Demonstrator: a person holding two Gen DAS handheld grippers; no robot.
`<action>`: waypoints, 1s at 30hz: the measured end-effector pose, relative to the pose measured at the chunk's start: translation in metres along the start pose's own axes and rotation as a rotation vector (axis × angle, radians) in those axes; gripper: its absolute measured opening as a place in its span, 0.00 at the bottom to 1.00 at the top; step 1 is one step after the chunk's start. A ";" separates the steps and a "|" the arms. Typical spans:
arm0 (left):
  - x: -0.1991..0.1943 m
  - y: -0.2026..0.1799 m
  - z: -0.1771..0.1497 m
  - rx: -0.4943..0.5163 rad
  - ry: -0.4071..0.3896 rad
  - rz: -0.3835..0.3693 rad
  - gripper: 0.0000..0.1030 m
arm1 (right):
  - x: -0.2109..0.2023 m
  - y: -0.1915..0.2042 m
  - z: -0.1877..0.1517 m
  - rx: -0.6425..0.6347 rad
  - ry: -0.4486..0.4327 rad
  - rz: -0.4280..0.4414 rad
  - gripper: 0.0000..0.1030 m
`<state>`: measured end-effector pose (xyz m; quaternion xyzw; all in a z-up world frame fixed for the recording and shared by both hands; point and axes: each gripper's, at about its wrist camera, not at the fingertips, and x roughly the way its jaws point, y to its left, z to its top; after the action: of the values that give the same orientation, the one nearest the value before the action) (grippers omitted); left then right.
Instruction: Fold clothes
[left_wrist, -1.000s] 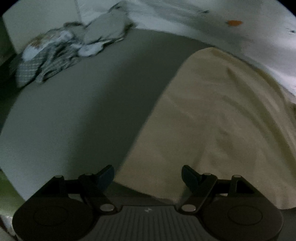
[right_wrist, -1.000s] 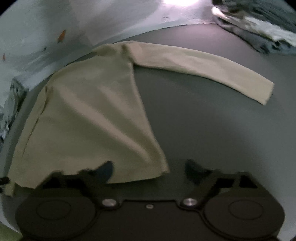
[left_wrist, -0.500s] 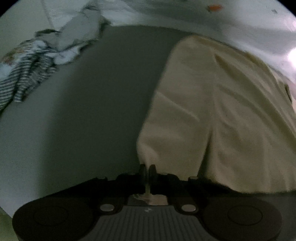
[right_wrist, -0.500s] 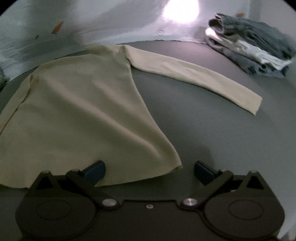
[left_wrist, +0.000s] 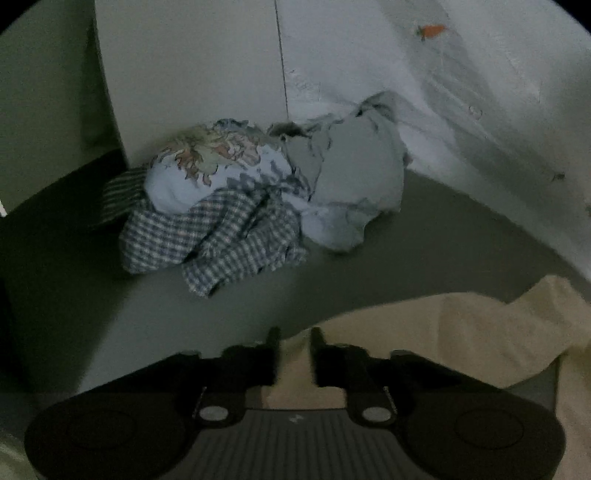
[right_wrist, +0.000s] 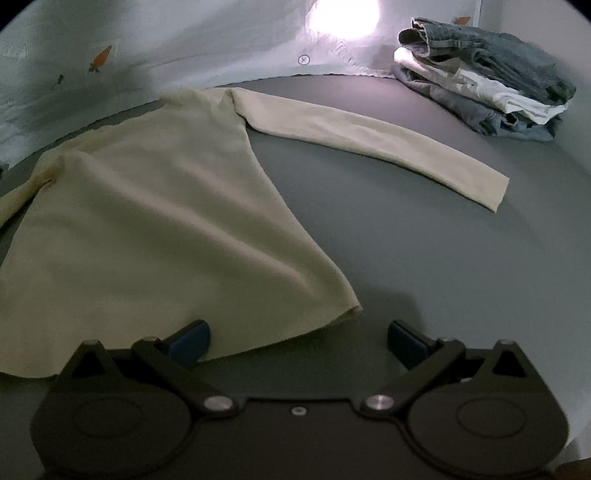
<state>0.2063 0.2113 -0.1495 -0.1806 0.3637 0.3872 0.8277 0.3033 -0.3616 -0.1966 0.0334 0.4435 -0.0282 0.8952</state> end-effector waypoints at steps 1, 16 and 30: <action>-0.002 -0.005 -0.006 0.010 0.009 -0.027 0.36 | 0.000 -0.001 0.001 0.001 0.008 0.002 1.00; -0.049 -0.134 -0.138 0.274 0.327 -0.582 0.54 | 0.004 -0.037 0.020 0.104 0.012 0.147 0.63; -0.101 -0.132 -0.173 0.174 0.281 -0.425 0.03 | -0.009 -0.051 0.029 0.035 0.007 0.285 0.04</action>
<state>0.1842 -0.0241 -0.1881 -0.2331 0.4610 0.1429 0.8443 0.3162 -0.4146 -0.1738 0.1115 0.4370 0.0916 0.8878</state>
